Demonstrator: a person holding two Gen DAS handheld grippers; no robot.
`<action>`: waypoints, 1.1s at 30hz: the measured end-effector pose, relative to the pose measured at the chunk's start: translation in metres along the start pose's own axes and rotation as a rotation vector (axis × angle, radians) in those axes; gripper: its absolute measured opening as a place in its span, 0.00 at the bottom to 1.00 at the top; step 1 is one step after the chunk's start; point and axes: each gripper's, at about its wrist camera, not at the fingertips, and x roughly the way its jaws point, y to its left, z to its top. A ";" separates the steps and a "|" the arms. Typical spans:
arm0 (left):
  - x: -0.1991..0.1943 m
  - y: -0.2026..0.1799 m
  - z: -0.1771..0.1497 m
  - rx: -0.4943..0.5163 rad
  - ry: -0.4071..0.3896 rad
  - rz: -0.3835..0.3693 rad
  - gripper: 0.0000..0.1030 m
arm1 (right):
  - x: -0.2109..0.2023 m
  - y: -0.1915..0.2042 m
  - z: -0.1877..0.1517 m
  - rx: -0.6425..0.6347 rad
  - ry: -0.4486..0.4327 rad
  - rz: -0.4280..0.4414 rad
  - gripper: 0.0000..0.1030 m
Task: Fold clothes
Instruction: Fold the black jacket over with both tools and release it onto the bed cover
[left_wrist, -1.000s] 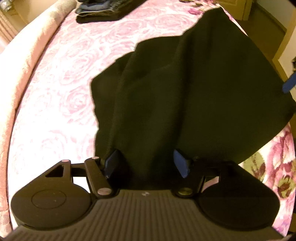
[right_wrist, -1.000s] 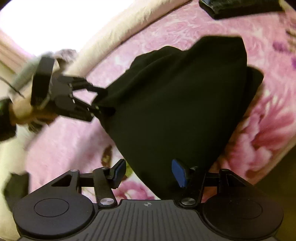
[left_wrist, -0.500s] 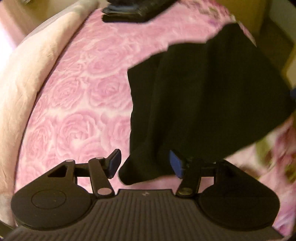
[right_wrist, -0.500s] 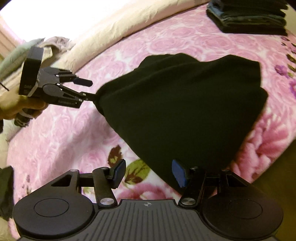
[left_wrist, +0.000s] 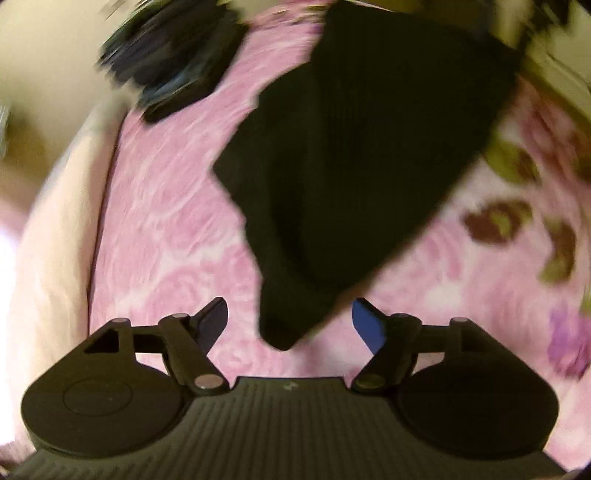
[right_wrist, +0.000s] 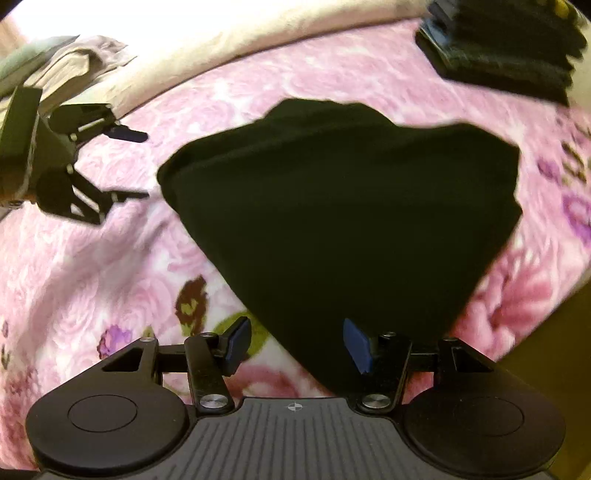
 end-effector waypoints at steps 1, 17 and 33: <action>0.007 -0.009 0.001 0.054 -0.001 0.018 0.68 | 0.002 0.006 0.001 -0.025 -0.001 -0.012 0.82; 0.033 0.055 -0.035 -0.018 0.131 0.143 0.11 | 0.036 0.027 -0.013 -0.199 0.104 -0.168 0.82; -0.072 0.057 0.024 -0.425 0.199 -0.032 0.53 | -0.054 0.048 0.010 0.010 0.099 -0.242 0.82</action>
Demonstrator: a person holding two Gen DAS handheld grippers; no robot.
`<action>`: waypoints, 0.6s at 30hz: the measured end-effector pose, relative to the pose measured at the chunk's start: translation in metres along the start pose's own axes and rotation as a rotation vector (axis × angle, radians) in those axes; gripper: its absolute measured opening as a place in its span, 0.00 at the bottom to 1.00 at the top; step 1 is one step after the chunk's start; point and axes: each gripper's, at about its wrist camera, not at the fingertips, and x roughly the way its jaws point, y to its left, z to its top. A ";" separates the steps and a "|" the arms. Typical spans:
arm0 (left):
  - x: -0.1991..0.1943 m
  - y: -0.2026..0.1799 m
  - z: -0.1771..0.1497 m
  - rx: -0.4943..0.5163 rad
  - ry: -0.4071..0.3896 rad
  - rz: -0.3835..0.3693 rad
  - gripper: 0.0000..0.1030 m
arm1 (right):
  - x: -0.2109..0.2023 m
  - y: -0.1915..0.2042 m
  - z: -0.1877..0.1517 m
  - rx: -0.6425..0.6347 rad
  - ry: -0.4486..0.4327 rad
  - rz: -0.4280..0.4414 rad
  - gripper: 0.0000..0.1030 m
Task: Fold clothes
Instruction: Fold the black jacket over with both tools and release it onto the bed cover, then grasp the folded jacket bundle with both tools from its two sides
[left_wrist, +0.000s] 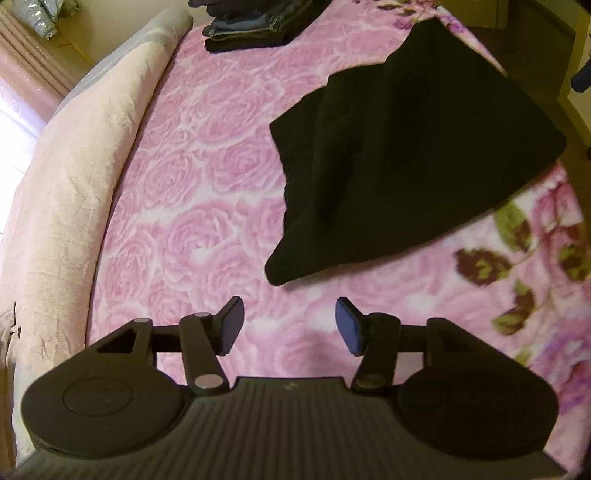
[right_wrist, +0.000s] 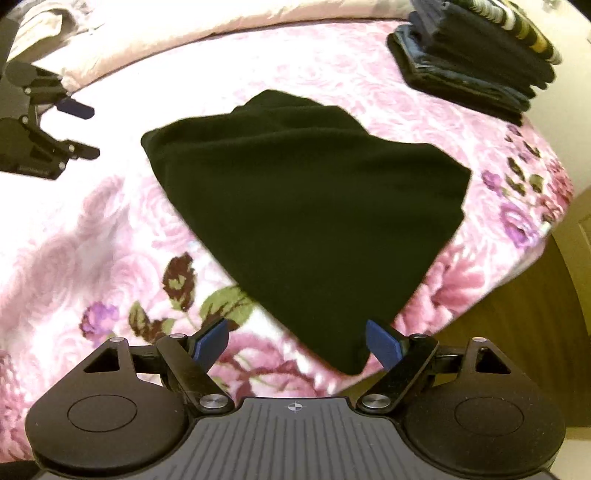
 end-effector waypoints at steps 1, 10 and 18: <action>-0.006 0.000 0.003 0.000 -0.006 0.000 0.54 | -0.006 0.000 0.000 0.007 -0.003 -0.001 0.82; -0.033 -0.009 0.022 0.022 -0.057 -0.001 0.63 | -0.048 -0.004 -0.002 0.068 -0.043 -0.016 0.98; -0.040 -0.024 0.027 0.084 -0.091 0.002 0.77 | -0.059 -0.009 -0.006 0.069 -0.042 -0.046 0.98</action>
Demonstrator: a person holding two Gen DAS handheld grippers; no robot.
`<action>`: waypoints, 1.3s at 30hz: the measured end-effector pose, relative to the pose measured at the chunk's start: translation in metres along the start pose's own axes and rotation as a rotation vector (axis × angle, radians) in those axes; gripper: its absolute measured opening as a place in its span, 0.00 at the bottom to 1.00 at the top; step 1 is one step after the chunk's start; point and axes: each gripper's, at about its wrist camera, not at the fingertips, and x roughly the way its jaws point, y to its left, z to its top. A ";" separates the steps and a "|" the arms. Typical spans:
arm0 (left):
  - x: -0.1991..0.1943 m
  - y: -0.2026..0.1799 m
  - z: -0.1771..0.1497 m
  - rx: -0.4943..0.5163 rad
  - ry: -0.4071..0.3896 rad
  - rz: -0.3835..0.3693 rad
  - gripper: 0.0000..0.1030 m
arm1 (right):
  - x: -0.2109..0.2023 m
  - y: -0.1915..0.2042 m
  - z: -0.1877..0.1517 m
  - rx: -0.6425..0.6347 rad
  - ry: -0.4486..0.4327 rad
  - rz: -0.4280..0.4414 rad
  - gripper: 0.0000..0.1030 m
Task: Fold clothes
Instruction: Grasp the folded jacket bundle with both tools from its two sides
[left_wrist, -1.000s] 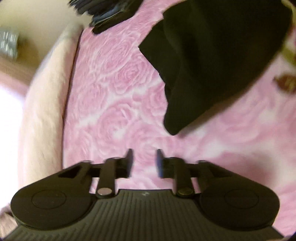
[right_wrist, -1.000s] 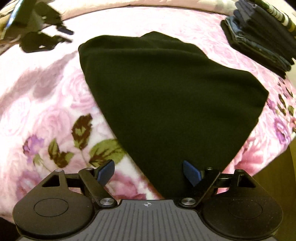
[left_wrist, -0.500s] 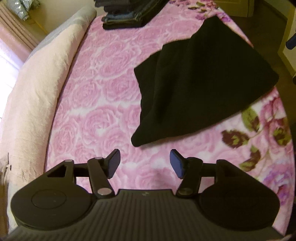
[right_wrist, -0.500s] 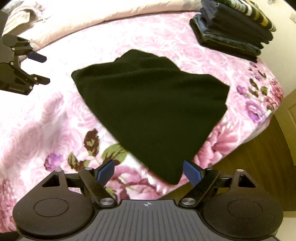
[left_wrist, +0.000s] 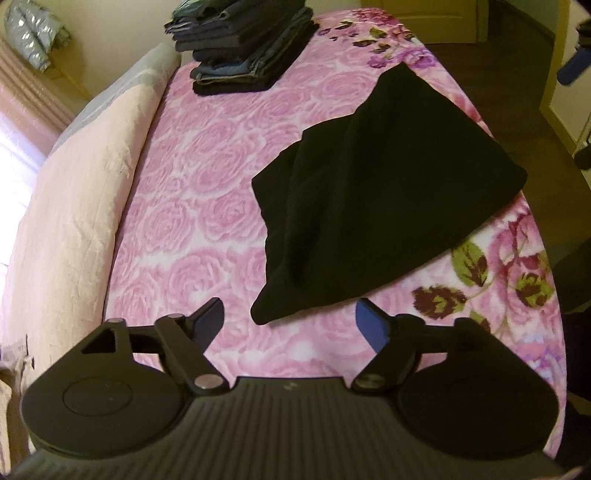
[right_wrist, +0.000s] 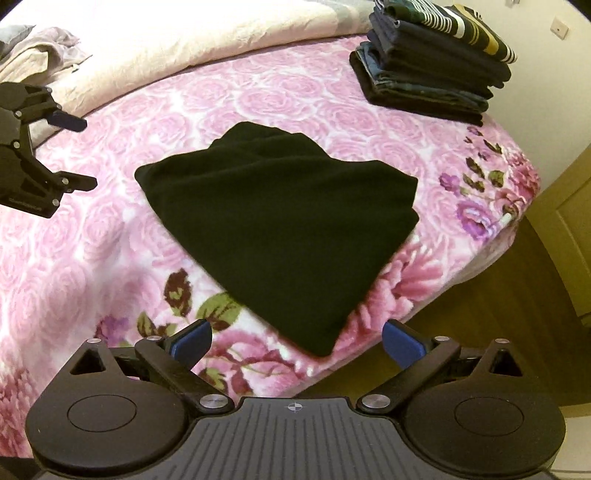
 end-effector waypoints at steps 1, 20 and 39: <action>-0.001 -0.003 -0.001 0.020 -0.012 0.005 0.80 | 0.000 -0.001 -0.002 -0.003 -0.001 -0.008 0.98; 0.063 -0.104 -0.043 0.753 -0.227 0.179 0.87 | 0.081 0.050 -0.075 -0.710 -0.103 -0.196 0.90; 0.171 -0.100 -0.049 0.952 -0.228 0.261 0.79 | 0.166 0.008 -0.053 -0.853 -0.227 -0.243 0.31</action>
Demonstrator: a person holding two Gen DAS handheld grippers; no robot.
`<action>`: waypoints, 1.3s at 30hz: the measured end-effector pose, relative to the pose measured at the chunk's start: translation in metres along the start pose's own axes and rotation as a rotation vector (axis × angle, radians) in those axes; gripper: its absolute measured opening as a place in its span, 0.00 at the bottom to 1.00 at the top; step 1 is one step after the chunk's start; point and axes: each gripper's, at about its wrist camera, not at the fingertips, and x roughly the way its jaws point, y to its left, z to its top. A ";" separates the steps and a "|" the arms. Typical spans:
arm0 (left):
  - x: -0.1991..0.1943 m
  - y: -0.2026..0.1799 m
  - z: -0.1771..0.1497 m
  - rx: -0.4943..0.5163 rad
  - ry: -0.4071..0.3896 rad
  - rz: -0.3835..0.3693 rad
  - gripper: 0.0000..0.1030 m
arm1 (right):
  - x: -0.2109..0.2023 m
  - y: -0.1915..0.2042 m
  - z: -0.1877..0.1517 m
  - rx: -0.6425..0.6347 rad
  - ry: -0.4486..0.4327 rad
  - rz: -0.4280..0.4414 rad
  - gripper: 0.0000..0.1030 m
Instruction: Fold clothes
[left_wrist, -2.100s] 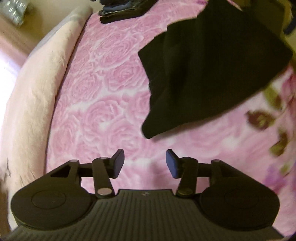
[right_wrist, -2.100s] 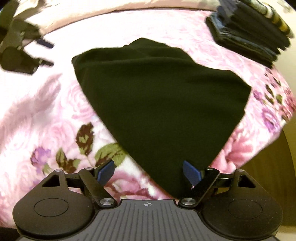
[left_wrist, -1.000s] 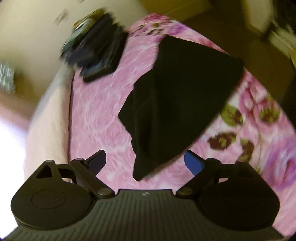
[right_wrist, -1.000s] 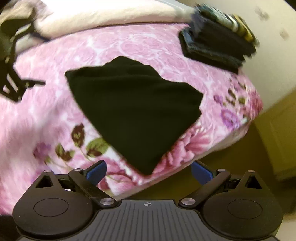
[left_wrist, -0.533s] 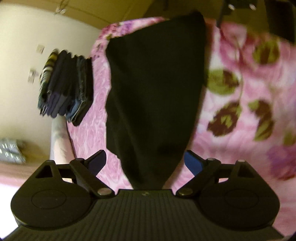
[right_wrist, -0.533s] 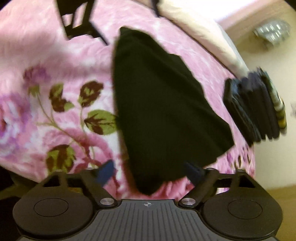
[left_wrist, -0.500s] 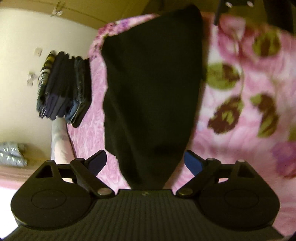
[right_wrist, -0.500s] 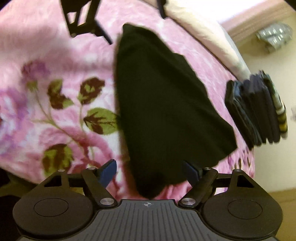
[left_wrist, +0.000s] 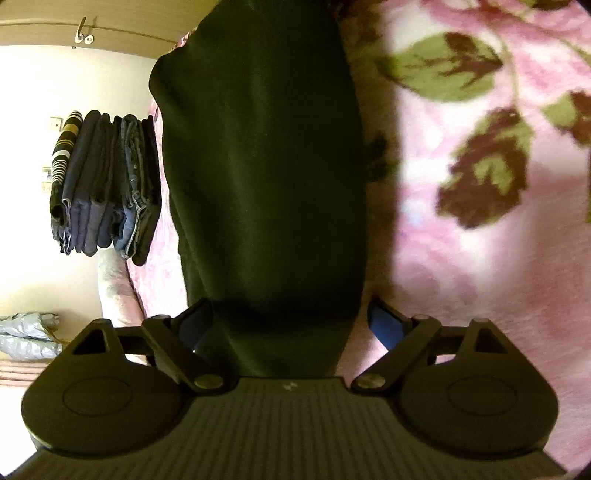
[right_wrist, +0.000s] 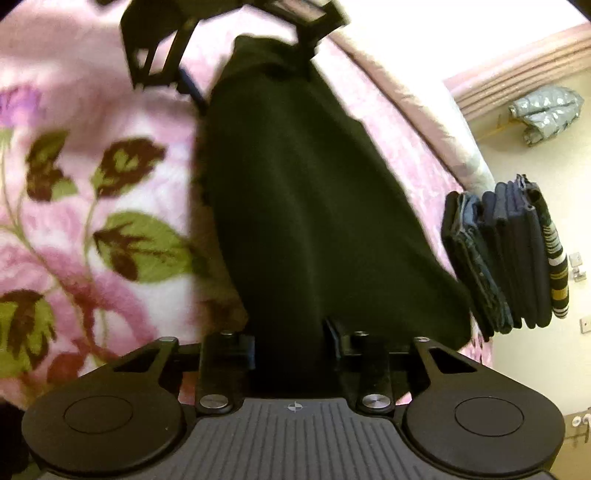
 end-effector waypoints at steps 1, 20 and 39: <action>0.001 0.003 0.001 0.003 0.002 0.003 0.70 | -0.004 -0.010 0.000 0.007 -0.003 0.002 0.31; -0.015 0.061 0.003 -0.236 0.011 -0.176 0.20 | 0.007 0.023 -0.006 -0.068 0.010 -0.014 0.82; -0.044 0.092 0.013 -0.224 0.004 -0.164 0.20 | -0.026 -0.067 0.006 -0.106 0.055 -0.031 0.29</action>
